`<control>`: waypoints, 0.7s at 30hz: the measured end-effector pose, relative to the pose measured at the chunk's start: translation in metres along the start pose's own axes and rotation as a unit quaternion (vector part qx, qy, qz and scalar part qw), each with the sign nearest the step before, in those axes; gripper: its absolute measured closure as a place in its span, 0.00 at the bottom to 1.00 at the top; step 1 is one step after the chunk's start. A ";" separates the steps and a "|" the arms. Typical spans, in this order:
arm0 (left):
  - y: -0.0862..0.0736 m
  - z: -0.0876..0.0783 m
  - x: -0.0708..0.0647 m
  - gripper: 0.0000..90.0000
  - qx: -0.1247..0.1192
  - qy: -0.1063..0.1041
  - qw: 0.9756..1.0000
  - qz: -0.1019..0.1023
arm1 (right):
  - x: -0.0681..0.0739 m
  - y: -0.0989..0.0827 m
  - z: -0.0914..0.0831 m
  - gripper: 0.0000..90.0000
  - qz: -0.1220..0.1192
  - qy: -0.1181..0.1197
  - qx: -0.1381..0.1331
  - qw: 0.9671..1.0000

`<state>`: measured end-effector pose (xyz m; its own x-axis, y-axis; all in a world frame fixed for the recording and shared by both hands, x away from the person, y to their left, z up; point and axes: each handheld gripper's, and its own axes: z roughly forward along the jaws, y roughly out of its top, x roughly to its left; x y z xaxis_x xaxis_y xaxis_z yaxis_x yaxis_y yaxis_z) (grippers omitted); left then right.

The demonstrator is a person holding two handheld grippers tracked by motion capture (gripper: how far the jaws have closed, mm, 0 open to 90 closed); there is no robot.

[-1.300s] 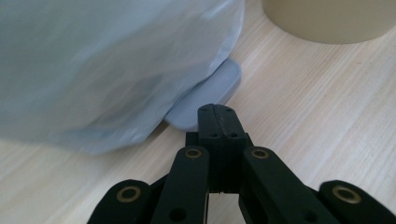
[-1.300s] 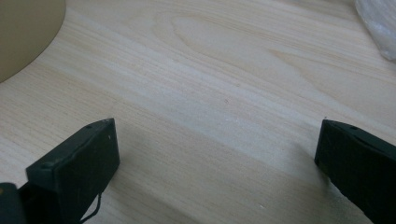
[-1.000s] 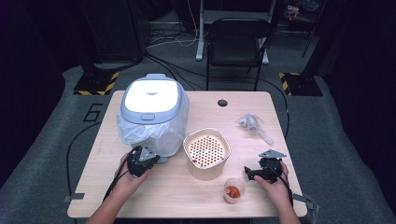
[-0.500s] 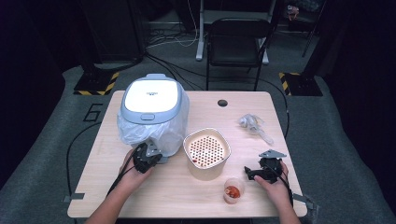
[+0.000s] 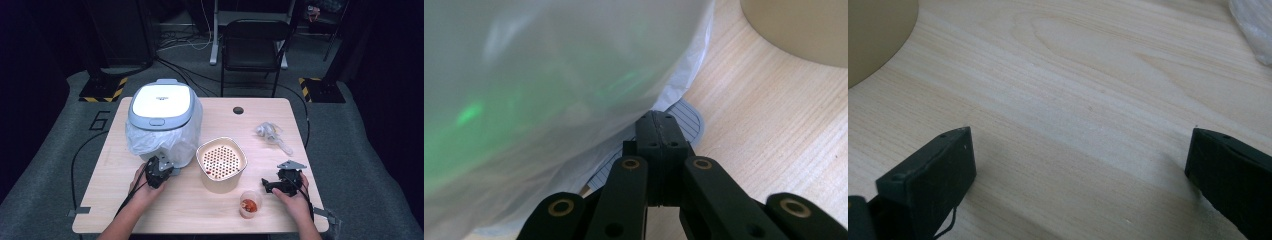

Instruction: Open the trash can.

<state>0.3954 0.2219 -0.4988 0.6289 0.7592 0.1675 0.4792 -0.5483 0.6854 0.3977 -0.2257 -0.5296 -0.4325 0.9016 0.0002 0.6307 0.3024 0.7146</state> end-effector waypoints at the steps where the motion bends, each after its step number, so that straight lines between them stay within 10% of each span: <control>1: -0.002 0.001 -0.002 1.00 -0.006 0.005 1.000 -0.008 | -0.001 0.000 0.000 0.00 -0.004 0.000 0.000 1.000; 6: -0.012 0.005 -0.005 1.00 -0.024 0.030 0.998 0.040 | 0.000 0.000 0.000 0.00 -0.003 0.000 0.000 1.000; 21: -0.027 0.007 -0.009 1.00 -0.077 0.043 0.996 0.007 | 0.000 0.000 0.000 0.00 -0.002 0.000 0.000 1.000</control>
<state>0.3813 0.2277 -0.5241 0.5779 0.7819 0.2336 0.3670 -0.5047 0.7814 0.3978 -0.2259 -0.5297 -0.4342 0.9008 -0.0024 0.6290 0.3050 0.7151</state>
